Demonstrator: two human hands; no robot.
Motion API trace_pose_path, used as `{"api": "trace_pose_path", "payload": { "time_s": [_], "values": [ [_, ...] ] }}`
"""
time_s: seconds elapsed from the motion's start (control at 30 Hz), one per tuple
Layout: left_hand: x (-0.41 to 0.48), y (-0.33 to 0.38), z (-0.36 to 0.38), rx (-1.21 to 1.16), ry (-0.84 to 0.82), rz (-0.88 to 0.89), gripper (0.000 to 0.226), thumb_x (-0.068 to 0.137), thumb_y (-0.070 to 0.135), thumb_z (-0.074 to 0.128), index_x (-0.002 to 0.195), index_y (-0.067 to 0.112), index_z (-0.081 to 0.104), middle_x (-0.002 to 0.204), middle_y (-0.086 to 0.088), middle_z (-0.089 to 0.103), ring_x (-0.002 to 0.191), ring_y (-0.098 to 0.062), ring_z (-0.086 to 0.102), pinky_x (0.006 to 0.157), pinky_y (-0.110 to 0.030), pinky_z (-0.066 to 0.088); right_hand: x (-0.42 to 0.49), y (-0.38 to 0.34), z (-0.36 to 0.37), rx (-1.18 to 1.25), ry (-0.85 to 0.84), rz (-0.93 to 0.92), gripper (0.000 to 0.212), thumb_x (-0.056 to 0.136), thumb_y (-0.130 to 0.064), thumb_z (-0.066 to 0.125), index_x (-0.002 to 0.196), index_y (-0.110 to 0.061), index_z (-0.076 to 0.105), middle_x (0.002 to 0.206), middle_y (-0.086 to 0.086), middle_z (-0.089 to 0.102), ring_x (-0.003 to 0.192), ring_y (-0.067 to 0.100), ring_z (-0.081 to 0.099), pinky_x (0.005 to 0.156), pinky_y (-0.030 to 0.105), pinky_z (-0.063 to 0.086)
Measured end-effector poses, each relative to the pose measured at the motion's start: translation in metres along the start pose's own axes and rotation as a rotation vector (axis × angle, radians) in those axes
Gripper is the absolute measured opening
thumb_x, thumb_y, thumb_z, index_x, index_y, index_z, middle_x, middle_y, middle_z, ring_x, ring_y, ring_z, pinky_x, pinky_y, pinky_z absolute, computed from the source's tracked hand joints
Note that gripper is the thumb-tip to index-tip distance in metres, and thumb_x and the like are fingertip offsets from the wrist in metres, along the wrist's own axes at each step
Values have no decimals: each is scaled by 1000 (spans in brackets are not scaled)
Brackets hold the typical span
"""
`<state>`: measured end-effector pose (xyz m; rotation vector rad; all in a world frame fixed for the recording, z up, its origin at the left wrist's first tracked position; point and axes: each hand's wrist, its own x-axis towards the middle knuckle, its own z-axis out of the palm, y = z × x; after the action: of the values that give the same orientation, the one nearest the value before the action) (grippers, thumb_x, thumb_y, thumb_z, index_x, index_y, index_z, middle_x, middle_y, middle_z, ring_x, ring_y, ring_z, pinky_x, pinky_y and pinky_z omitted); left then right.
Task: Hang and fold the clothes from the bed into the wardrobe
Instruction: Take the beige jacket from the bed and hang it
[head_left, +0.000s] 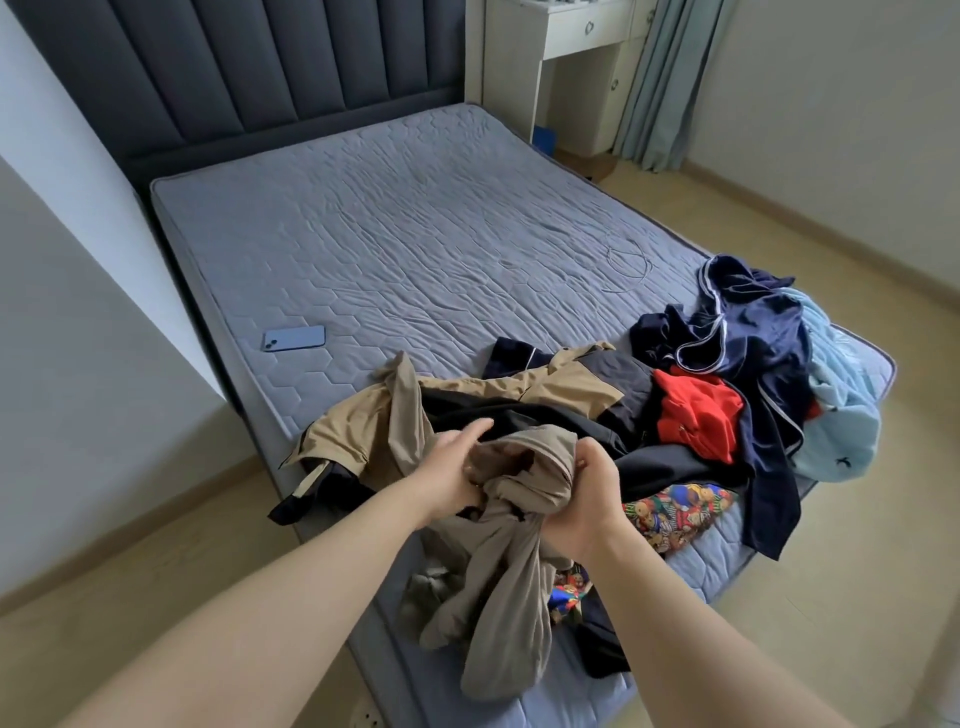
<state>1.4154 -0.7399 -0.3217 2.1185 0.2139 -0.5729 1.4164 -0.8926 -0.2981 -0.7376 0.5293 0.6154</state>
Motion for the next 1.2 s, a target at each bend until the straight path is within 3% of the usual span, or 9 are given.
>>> {"api": "trace_pose_path", "payload": {
  "time_s": [0.07, 0.17, 0.3, 0.4, 0.57, 0.77, 0.93, 1.1, 1.2],
  "values": [
    [-2, 5, 9, 20, 40, 45, 26, 89, 2, 53, 112, 9, 60, 109, -14, 55, 98, -28, 53, 80, -33, 43, -2, -3, 3, -46, -42, 5, 32, 83, -25, 36, 76, -4, 59, 73, 14, 63, 70, 27, 59, 68, 33, 47],
    [7, 5, 5, -127, 204, 13, 39, 90, 1, 40, 56, 11, 57, 62, -6, 51, 64, -20, 45, 59, -27, 37, -3, -9, 2, -165, -103, -28, 33, 87, -26, 42, 80, -6, 68, 77, 13, 68, 70, 25, 64, 68, 32, 50],
    [5, 23, -21, -19, 382, 89, 23, 90, 9, 47, 74, 25, 54, 82, -5, 61, 82, -24, 57, 75, -36, 47, 1, -4, -7, -568, 32, -6, 23, 91, -20, 51, 109, -8, 58, 89, 13, 65, 78, 24, 62, 70, 32, 50],
    [0, 46, -32, -63, 374, 234, 24, 88, 11, 55, 73, 31, 55, 80, 3, 63, 83, -18, 58, 78, -31, 46, 7, 9, -9, -696, -2, -47, 53, 83, -9, 63, 131, -14, 42, 117, 12, 59, 103, 26, 61, 92, 42, 50],
    [-11, 72, -36, -71, 159, 406, 24, 78, 19, 71, 64, 33, 58, 62, 16, 57, 65, -1, 53, 63, -15, 43, 14, 15, 8, -977, 57, -350, 34, 79, -7, 69, 109, -20, 59, 115, 6, 61, 107, 18, 57, 93, 33, 49],
    [-6, 45, -42, -153, 327, 342, 41, 78, 22, 73, 111, 31, 51, 100, 9, 54, 97, -13, 53, 87, -25, 43, 12, 2, 17, -457, 54, -286, 13, 95, -15, 51, 97, -19, 63, 100, 5, 70, 95, 21, 65, 87, 36, 52],
    [-1, -2, -26, -209, 73, -1, 66, 86, 50, 54, 141, 20, 32, 141, -6, 38, 127, -18, 40, 105, -32, 34, 5, -9, 19, -140, 9, -108, 28, 95, -27, 48, 101, -6, 66, 94, 13, 73, 83, 24, 71, 70, 34, 54],
    [-11, -17, -10, -271, -184, 11, 38, 89, 4, 52, 127, 8, 48, 95, 9, 58, 85, 4, 56, 86, -26, 50, 1, -12, 24, -23, -29, -64, 35, 93, -30, 48, 113, -6, 63, 109, 16, 68, 97, 29, 64, 89, 40, 49],
    [-17, -14, -12, -25, -265, 77, 30, 88, -7, 42, 109, 10, 54, 91, 7, 55, 89, -5, 55, 77, -7, 42, 2, -12, 26, 0, -64, -56, 35, 93, -32, 47, 104, -5, 66, 95, 14, 71, 83, 26, 68, 81, 38, 50]
  ]
}}
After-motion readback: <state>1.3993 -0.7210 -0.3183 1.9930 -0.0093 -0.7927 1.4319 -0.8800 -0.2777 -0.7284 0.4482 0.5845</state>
